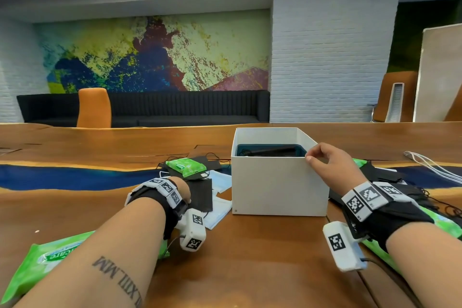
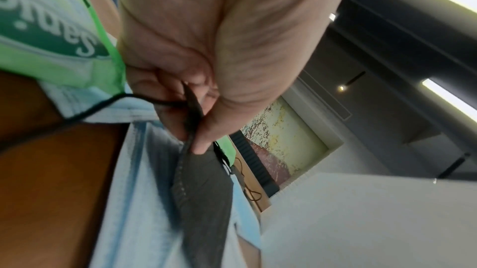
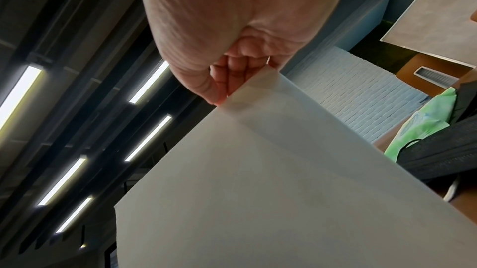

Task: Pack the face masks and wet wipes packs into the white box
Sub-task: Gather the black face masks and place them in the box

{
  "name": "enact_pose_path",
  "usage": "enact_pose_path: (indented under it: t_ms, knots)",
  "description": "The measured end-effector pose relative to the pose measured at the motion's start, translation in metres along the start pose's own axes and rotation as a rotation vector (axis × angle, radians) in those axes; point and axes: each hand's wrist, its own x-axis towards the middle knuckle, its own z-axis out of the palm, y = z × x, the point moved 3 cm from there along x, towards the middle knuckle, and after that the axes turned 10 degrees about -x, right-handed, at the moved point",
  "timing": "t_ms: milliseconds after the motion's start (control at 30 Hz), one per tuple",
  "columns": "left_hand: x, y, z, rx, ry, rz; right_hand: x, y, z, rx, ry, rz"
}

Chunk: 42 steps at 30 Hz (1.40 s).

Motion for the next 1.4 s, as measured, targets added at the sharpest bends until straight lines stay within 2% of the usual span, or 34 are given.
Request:
enact_pose_path:
  t_ms: [100, 167, 267, 333, 433, 533, 733, 900, 967, 1067, 1167, 1400]
  knots:
    - [-0.011, -0.002, -0.011, -0.146, -0.091, 0.068, 0.000, -0.002, -0.003, 0.000, -0.023, 0.008]
    - [-0.015, -0.008, -0.016, -0.448, -0.171, 0.093, -0.001, -0.005, -0.007, 0.015, -0.061, 0.021]
    - [-0.004, -0.029, -0.022, -0.909, -0.152, 0.094, -0.005, -0.012, -0.012, 0.034, -0.091, 0.028]
    - [-0.013, -0.034, -0.028, -1.111, -0.177, 0.103, -0.010, -0.019, -0.013, 0.052, -0.063, 0.018]
    - [-0.031, -0.035, -0.043, -1.356, -0.219, 0.222, -0.020, -0.040, -0.012, 0.083, 0.019, -0.044]
    - [-0.048, -0.039, -0.062, -1.498, -0.206, 0.352, -0.032, -0.071, -0.004, 0.167, -0.002, -0.124]
    - [-0.080, -0.054, -0.093, -1.793, -0.041, 0.537, -0.052, -0.125, 0.031, 0.098, -0.300, -0.199]
    - [-0.087, -0.064, -0.086, -1.945, -0.068, 0.652, -0.058, -0.147, 0.070, -0.016, -0.555, -0.194]
    - [-0.081, -0.068, -0.075, -2.022, -0.088, 0.629, -0.057, -0.151, 0.087, -0.076, -0.623, -0.184]
    - [-0.065, -0.074, -0.059, -2.128, -0.095, 0.523, -0.049, -0.157, 0.113, -0.162, -0.690, -0.173]
    - [-0.050, -0.079, -0.052, -2.180, -0.027, 0.434, -0.038, -0.166, 0.136, -0.239, -0.724, -0.188]
    - [-0.015, -0.095, -0.052, -2.334, 0.088, 0.479, 0.007, -0.195, 0.183, -0.401, -0.651, -0.203]
